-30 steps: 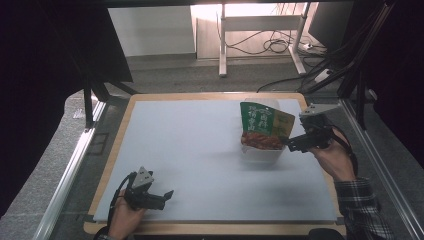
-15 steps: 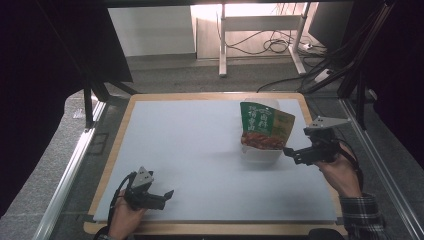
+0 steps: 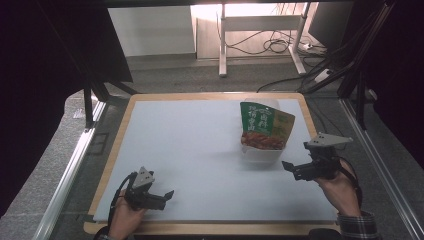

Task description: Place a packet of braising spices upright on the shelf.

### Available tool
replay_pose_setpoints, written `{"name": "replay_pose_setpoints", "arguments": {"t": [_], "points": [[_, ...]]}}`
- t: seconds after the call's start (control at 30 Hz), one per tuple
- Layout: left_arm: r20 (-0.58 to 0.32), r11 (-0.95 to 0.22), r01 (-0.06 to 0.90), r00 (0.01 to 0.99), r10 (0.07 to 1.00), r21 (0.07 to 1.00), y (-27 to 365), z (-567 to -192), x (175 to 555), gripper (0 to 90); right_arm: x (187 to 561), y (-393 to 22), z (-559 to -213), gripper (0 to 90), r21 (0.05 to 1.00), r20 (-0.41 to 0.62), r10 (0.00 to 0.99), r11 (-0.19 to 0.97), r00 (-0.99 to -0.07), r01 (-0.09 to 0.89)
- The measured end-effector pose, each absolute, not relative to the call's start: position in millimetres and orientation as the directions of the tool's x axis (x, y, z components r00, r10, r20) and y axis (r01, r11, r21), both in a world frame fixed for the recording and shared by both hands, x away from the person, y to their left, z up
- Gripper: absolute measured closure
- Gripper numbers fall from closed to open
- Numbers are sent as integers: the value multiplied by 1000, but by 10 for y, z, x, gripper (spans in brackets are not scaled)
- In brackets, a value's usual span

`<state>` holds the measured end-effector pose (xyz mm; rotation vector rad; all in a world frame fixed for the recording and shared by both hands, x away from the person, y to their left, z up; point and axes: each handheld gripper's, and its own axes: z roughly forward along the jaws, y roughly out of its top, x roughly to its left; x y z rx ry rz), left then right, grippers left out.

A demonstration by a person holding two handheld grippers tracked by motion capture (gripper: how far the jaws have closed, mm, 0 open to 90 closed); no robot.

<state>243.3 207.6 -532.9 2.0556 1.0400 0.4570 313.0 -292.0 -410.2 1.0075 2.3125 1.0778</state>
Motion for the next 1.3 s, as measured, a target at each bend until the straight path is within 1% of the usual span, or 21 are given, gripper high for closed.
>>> {"name": "replay_pose_setpoints", "arguments": {"t": [0.63,0.73,0.9,1.13,1.3], "points": [[-25,-372,520,606,795,769,2073,-5328,2434,0,2870,-2871,-4504,0,791,-1,756,400,-654,462],[-26,-373,520,607,794,769,2074,-5329,2434,0,2855,-2864,-4567,0,794,12,753,392,-658,464],[-26,-373,519,608,793,769,2077,-5329,2432,0,2840,-2814,-4695,0,780,-1,749,415,-662,468],[-27,-373,518,609,792,769,2077,-5329,2430,0,2853,-2786,-4878,0,760,22,737,426,-675,490],[-28,-368,516,609,793,774,2075,-5321,2434,0,2874,-2812,-4920,0,753,31,739,426,-673,501]]}}
